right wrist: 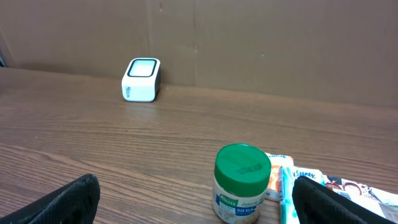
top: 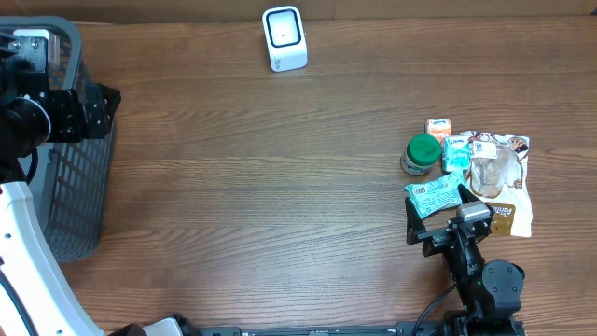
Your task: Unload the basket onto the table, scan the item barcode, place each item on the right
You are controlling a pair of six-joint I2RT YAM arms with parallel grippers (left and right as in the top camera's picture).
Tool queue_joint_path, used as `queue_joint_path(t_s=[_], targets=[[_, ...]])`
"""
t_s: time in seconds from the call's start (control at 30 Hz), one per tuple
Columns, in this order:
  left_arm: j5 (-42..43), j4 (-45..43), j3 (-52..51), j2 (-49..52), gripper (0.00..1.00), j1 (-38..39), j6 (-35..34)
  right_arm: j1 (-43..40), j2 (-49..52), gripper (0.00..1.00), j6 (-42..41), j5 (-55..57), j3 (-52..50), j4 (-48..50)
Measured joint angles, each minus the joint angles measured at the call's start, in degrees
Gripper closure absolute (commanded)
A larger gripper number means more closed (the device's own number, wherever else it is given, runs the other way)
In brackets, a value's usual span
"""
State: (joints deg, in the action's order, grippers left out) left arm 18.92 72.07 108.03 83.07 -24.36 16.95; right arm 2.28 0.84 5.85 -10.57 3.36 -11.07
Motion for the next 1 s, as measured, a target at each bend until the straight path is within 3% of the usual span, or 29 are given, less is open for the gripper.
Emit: queue_joint_path(t_s=[1.0], targets=[[0.0, -0.04, -0.92, -3.61, 0.0, 0.94, 0.0, 0.02, 0.0, 0.0, 0.15, -0.15, 0.0, 0.0]])
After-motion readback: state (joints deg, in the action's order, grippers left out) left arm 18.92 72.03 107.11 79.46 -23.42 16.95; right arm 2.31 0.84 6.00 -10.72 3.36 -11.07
